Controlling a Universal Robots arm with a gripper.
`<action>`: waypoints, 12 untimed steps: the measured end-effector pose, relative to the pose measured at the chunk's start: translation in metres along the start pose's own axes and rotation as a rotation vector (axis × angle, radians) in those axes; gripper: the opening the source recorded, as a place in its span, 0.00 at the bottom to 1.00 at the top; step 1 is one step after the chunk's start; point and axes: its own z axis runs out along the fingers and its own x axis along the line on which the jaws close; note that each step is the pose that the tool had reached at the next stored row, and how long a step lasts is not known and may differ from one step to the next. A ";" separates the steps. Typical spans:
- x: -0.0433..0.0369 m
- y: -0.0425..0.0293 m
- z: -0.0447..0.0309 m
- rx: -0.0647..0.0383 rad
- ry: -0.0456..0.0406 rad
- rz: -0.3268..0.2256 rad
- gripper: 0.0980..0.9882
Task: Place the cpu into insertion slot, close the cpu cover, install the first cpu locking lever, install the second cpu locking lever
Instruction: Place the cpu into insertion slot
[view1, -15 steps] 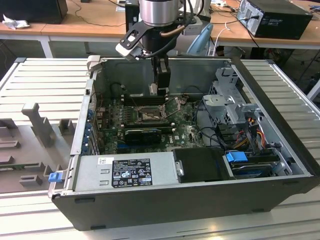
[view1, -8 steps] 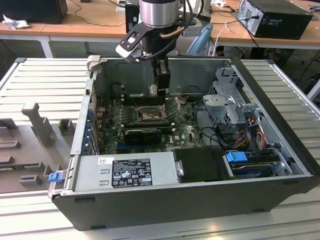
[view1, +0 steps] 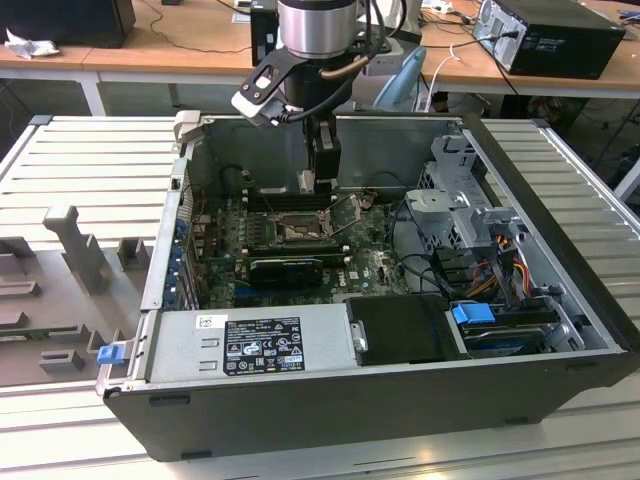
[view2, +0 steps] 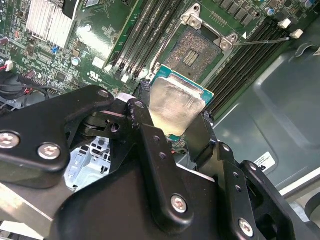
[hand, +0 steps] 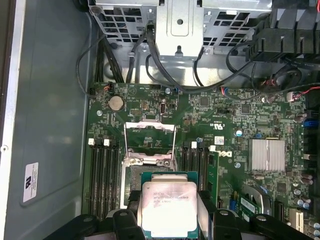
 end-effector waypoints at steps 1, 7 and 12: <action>0.0000 0.0000 0.0003 0.000 0.0000 0.000 0.48; 0.0000 -0.0002 0.0024 0.000 0.0001 0.000 0.48; -0.0001 -0.0004 0.0048 0.000 0.0000 0.000 0.48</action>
